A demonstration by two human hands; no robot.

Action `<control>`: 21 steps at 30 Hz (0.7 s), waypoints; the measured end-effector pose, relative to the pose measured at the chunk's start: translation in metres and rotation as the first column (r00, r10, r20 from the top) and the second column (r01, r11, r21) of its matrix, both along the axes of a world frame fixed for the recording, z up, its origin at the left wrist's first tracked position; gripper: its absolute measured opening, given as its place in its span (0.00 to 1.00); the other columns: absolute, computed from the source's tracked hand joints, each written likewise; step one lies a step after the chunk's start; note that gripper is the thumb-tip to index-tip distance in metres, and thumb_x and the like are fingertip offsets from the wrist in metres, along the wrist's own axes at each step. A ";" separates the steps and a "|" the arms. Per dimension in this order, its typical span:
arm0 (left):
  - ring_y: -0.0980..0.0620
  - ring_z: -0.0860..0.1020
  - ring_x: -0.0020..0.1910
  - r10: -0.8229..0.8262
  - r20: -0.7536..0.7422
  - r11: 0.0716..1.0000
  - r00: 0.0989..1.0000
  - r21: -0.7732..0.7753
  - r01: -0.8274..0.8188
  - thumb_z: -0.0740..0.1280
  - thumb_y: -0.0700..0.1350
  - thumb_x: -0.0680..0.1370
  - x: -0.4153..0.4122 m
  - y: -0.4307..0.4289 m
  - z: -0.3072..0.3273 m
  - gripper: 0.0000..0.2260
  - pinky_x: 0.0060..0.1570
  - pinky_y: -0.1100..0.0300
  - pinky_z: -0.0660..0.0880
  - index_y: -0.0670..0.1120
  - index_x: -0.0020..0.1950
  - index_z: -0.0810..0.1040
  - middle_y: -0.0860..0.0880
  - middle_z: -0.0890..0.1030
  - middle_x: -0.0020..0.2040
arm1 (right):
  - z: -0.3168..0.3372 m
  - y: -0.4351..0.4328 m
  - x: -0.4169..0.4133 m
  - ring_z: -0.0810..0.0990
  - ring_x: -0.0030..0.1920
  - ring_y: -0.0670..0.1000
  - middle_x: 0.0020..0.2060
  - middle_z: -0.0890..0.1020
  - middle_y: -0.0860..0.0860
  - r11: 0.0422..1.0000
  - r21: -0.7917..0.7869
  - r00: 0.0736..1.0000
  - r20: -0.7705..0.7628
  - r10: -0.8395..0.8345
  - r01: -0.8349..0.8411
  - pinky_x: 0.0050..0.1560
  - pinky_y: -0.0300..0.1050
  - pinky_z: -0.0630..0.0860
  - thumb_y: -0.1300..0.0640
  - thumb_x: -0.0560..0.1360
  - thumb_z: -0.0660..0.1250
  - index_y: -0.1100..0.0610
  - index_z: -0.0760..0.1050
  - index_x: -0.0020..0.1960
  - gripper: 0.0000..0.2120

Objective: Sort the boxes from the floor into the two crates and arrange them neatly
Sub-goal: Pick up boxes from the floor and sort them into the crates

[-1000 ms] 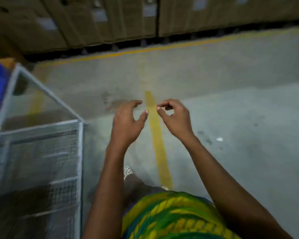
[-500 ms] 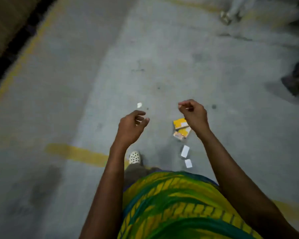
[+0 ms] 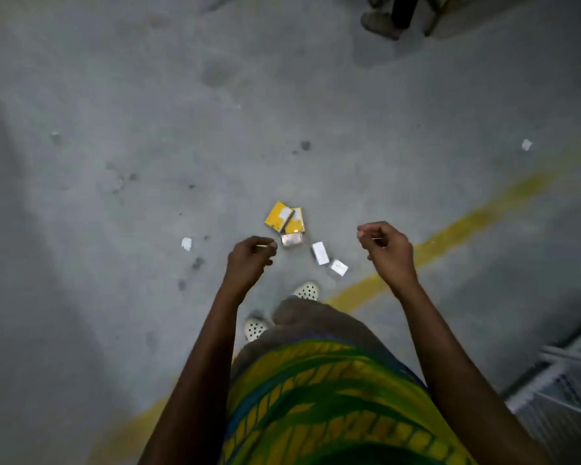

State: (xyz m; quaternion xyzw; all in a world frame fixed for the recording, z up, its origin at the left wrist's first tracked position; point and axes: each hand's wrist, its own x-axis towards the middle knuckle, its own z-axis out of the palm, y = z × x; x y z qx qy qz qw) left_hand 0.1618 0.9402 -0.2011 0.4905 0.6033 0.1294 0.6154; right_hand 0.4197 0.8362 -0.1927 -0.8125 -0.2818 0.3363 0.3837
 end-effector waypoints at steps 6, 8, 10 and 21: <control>0.51 0.83 0.38 -0.095 -0.037 0.989 0.995 -0.113 0.091 0.69 0.43 0.79 0.049 0.043 -0.037 0.06 0.37 0.58 0.75 0.45 0.55 0.83 0.45 0.86 0.46 | -0.039 0.022 0.025 0.83 0.43 0.46 0.40 0.85 0.42 0.993 -0.048 0.993 -0.040 -0.111 0.109 0.50 0.57 0.82 0.55 0.77 0.71 0.46 0.83 0.50 0.04; 0.50 0.82 0.36 -0.121 -0.041 0.979 0.992 -0.168 0.113 0.68 0.41 0.80 0.058 0.057 -0.051 0.07 0.34 0.59 0.73 0.42 0.56 0.82 0.43 0.85 0.45 | -0.060 0.029 0.023 0.84 0.44 0.47 0.42 0.85 0.43 0.988 -0.088 0.989 -0.069 -0.132 0.126 0.50 0.57 0.83 0.53 0.77 0.71 0.47 0.83 0.50 0.04; 0.46 0.80 0.35 -0.125 -0.043 0.958 0.991 -0.263 0.110 0.67 0.38 0.81 0.064 0.071 -0.074 0.06 0.33 0.60 0.72 0.39 0.54 0.81 0.42 0.84 0.42 | -0.089 0.038 0.021 0.84 0.44 0.48 0.43 0.86 0.44 0.979 -0.117 0.980 -0.093 -0.176 0.165 0.48 0.57 0.83 0.53 0.76 0.71 0.49 0.83 0.51 0.05; 0.45 0.82 0.37 -0.314 -0.264 0.886 0.912 -0.427 0.182 0.78 0.50 0.67 0.113 0.174 -0.428 0.08 0.38 0.56 0.78 0.50 0.42 0.84 0.40 0.85 0.46 | -0.429 0.126 -0.001 0.82 0.48 0.47 0.49 0.83 0.44 0.926 -0.327 0.961 -0.132 -0.244 0.190 0.51 0.51 0.80 0.49 0.74 0.76 0.46 0.78 0.54 0.11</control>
